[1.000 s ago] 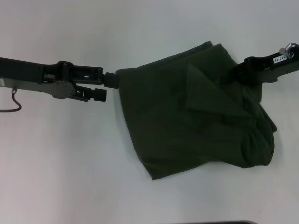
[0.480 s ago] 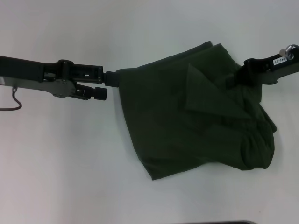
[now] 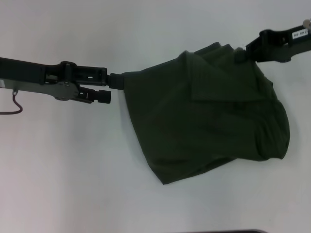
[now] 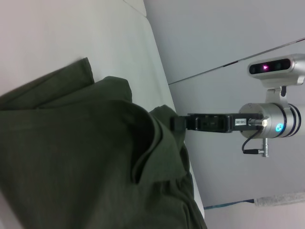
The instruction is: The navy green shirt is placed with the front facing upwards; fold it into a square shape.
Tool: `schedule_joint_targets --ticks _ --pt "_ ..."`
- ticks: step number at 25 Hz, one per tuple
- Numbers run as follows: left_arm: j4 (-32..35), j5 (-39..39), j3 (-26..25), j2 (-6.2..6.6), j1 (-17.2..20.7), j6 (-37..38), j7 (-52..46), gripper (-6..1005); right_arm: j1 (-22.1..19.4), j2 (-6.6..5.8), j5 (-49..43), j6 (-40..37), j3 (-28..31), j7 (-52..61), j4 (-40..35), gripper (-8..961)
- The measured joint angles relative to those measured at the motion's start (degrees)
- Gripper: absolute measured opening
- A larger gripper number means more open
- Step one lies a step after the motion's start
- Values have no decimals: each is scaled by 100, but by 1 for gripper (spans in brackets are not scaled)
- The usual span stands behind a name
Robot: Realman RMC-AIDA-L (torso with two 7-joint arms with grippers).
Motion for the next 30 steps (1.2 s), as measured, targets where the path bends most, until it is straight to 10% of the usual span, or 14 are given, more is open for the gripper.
schedule_joint_targets --ticks 30 --pt "-9 1 -211 -8 -71 26 -49 950 36 -8 228 1597 -633 -329 318 42"
